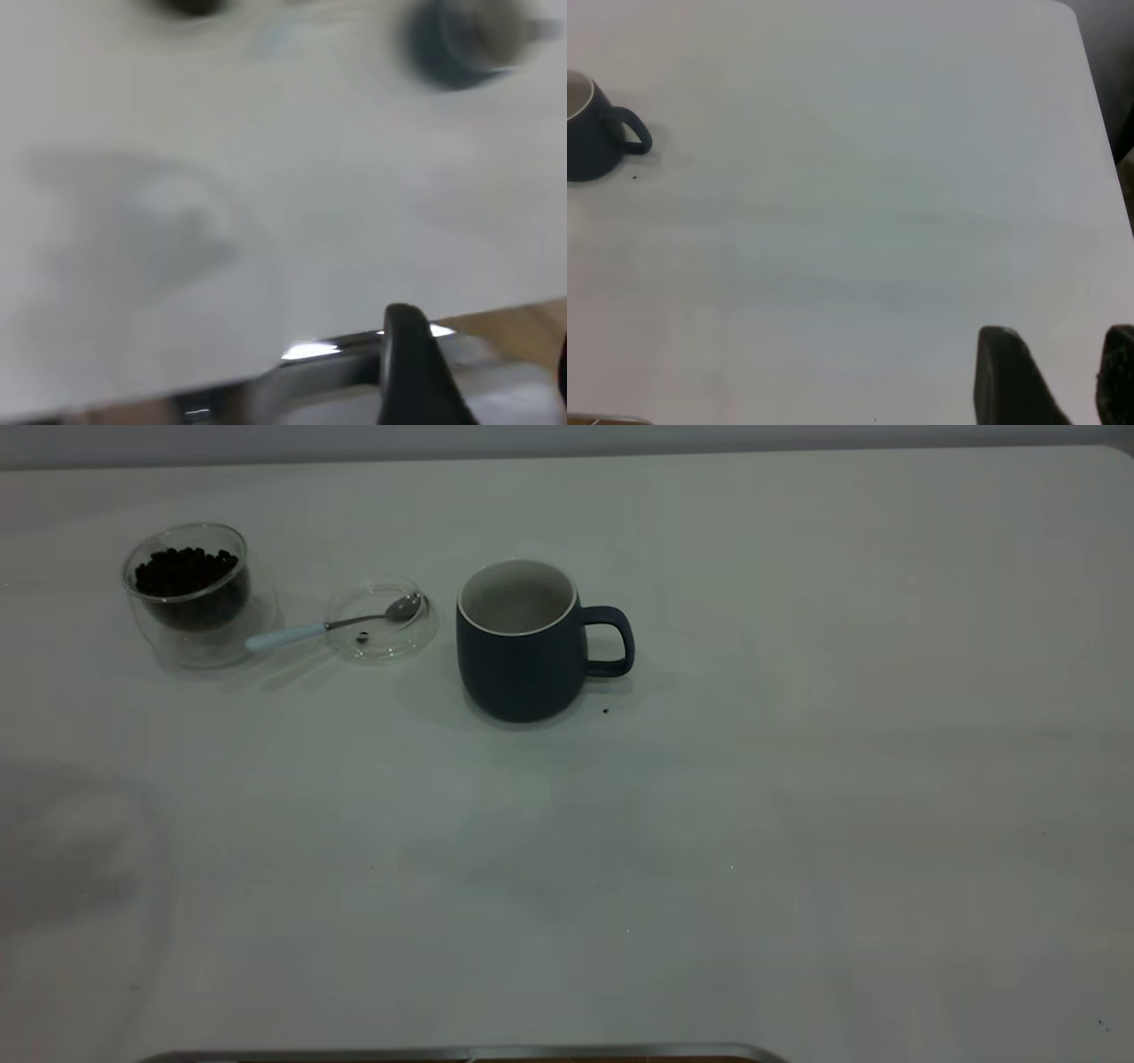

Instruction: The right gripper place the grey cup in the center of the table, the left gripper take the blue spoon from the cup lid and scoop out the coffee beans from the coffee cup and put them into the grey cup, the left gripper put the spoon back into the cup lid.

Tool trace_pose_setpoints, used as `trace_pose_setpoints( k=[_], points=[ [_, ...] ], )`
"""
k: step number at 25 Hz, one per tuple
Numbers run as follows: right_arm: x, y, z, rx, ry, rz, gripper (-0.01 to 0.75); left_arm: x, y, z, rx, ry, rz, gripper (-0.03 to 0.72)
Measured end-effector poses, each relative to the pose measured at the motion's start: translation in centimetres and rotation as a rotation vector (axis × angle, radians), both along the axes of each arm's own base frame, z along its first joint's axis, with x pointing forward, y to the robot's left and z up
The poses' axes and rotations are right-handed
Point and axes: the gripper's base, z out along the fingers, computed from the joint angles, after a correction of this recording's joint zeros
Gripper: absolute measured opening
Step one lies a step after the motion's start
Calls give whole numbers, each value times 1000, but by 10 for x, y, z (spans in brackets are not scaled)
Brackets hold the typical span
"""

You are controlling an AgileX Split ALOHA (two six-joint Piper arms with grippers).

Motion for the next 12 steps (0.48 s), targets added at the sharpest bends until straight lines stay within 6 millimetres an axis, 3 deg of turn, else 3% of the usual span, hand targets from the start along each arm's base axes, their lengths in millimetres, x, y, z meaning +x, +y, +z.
trace_pose_setpoints(
  k=[3,6,10,12],
  points=[
    [0,0,0,0,0,0,281,-48,4,29,128,-131,90,454],
    [0,0,0,0,0,0,281,-94,1,34,150,-227,131,454],
    [0,0,0,0,0,0,281,-142,-5,8,140,-271,135,454],
    [0,0,0,0,0,0,281,-158,-8,-15,135,-255,117,454]
  ],
)
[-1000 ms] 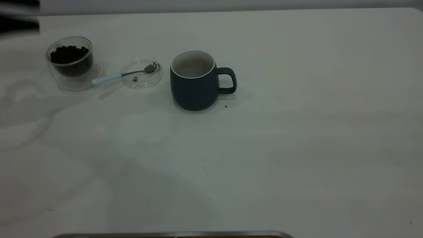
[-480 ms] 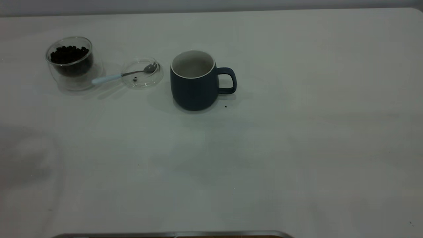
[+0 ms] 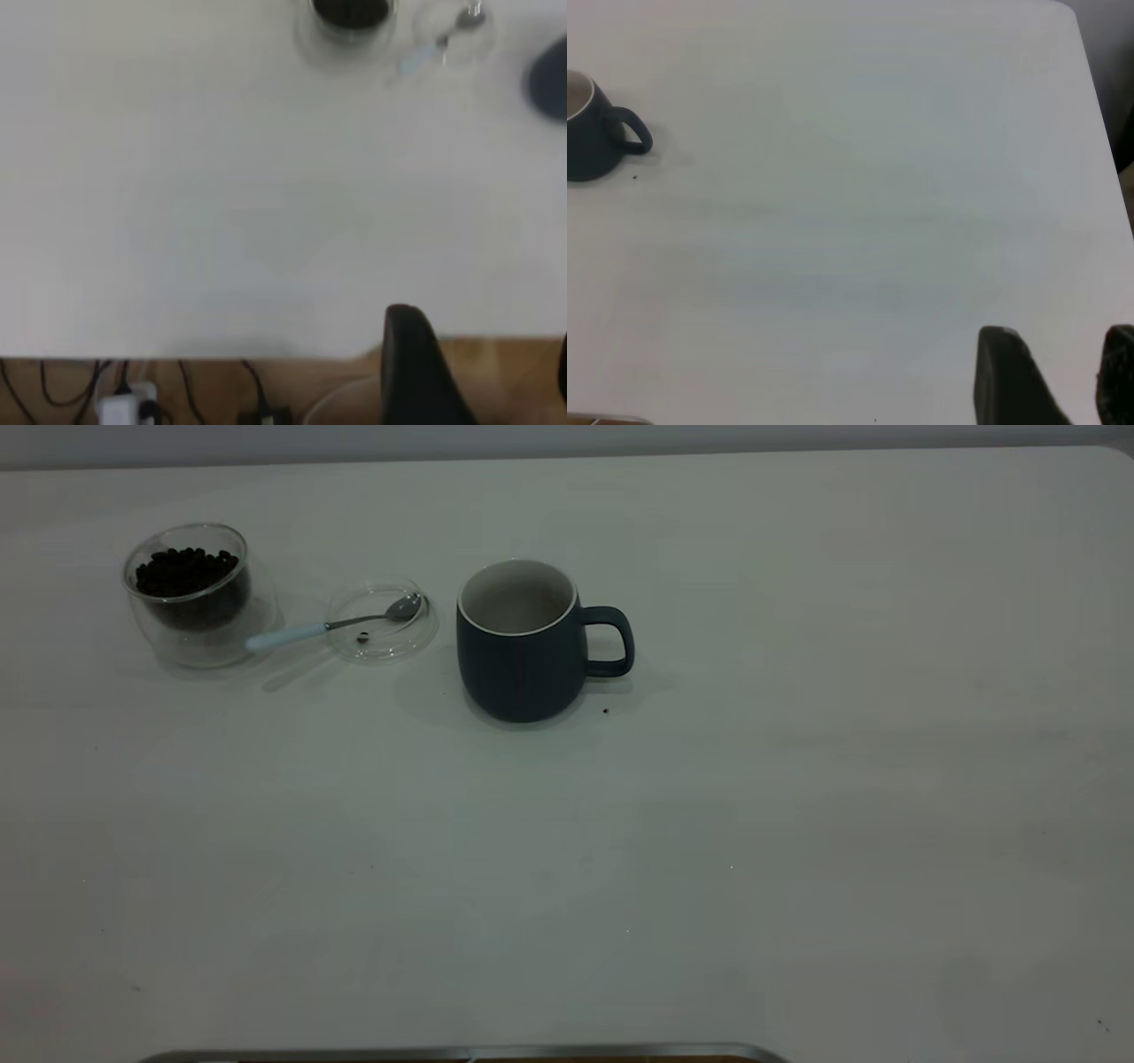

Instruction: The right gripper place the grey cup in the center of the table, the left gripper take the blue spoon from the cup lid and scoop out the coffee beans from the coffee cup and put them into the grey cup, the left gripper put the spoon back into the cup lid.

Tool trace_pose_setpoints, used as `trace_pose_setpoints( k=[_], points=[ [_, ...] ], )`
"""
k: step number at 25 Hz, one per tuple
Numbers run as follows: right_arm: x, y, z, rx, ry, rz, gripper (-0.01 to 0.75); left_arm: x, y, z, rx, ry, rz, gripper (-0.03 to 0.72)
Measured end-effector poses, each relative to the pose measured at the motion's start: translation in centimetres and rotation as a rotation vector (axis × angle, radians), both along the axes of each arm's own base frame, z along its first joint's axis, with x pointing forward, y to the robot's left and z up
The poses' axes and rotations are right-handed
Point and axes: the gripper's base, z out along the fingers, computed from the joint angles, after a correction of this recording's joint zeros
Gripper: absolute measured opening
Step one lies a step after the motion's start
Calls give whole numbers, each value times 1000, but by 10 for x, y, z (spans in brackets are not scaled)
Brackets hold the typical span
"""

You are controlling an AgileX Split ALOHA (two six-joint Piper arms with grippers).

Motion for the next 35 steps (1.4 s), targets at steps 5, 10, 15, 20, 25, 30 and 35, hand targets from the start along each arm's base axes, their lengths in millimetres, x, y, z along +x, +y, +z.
trace_pose_setpoints(
  k=[5,10,15,20,25,30,35],
  points=[
    [0,0,0,0,0,0,281,-29,-2,-49,27,29,-61,454],
    [0,0,0,0,0,0,281,-42,-1,-87,40,57,-83,454],
    [0,0,0,0,0,0,281,-49,-1,-89,37,-17,-89,454],
    [0,0,0,0,0,0,281,-55,0,-89,36,-59,-88,454],
    [0,0,0,0,0,0,281,-73,1,-89,35,-195,-74,454],
    [0,0,0,0,0,0,281,-81,0,-91,41,-232,-27,454],
    [0,0,0,0,0,0,281,-81,0,-91,42,-231,-15,454]
  ],
)
